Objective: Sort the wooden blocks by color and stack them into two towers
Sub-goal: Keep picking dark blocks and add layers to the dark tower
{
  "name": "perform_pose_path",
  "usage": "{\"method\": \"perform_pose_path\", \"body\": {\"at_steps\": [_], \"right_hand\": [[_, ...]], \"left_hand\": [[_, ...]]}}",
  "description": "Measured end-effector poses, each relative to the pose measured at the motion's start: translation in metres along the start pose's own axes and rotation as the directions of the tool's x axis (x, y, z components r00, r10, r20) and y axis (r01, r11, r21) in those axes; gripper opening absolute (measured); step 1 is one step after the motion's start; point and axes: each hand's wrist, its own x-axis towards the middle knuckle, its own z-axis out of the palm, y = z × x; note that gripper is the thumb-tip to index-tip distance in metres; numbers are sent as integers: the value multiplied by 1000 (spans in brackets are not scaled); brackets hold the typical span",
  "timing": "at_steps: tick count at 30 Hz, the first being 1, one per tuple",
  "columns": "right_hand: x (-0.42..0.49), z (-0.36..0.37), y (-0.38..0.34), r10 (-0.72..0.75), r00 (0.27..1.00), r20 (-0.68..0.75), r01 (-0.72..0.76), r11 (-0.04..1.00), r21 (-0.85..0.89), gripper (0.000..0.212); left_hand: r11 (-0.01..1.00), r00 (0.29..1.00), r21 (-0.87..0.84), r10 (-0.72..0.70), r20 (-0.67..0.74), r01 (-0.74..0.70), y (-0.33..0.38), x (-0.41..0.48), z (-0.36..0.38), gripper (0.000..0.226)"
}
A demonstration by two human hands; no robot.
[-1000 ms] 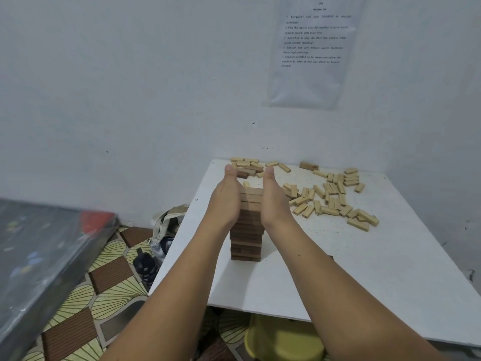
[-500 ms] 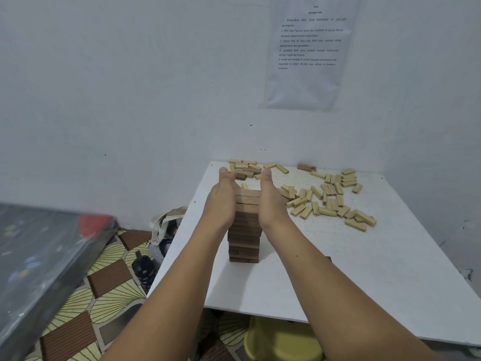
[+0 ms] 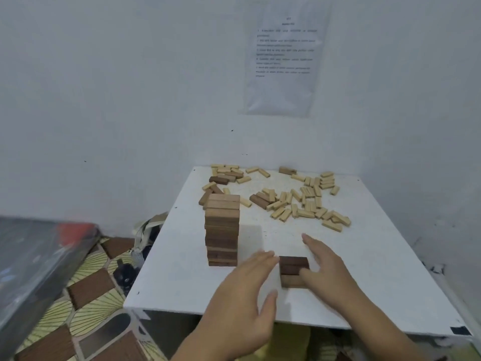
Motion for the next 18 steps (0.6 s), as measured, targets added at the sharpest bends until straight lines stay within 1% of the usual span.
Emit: {"method": "perform_pose_path", "body": {"at_steps": [1, 3, 5, 8, 10, 13, 15, 18], "right_hand": [[-4, -4, 14, -13, 999, 50, 17, 996, -93, 81], [-8, -10, 33, -56, 988, 145, 92, 962, -256, 83], [-6, -12, 43, -97, 977, 188, 157, 928, -336, 87], [1, -15, 43, -147, 967, 207, 220, 892, -396, 91], [8, -18, 38, -152, 964, 220, 237, 869, -435, 90], [16, -20, 34, -157, 958, 238, 258, 836, -484, 84], [19, -20, 35, -160, 958, 240, 262, 827, -497, 79], [21, -20, 40, -175, 956, 236, 272, 829, -489, 77]], "left_hand": [[997, 995, 73, -40, 90, 34, -2, 7, 7, 67], [989, 988, 147, -41, 152, 19, -8, 27, 17, 72], [985, 980, 171, -38, 198, 3, -8, 48, 25, 76], [971, 957, 239, -71, 280, 2, -4, 76, 34, 81], [947, 941, 320, -92, 327, -18, -2, 90, 36, 75], [908, 916, 417, -137, 377, -36, -3, 104, 36, 50], [882, 902, 469, -160, 402, -52, -7, 109, 36, 43], [870, 893, 484, -142, 427, -93, -15, 111, 40, 38]]}}
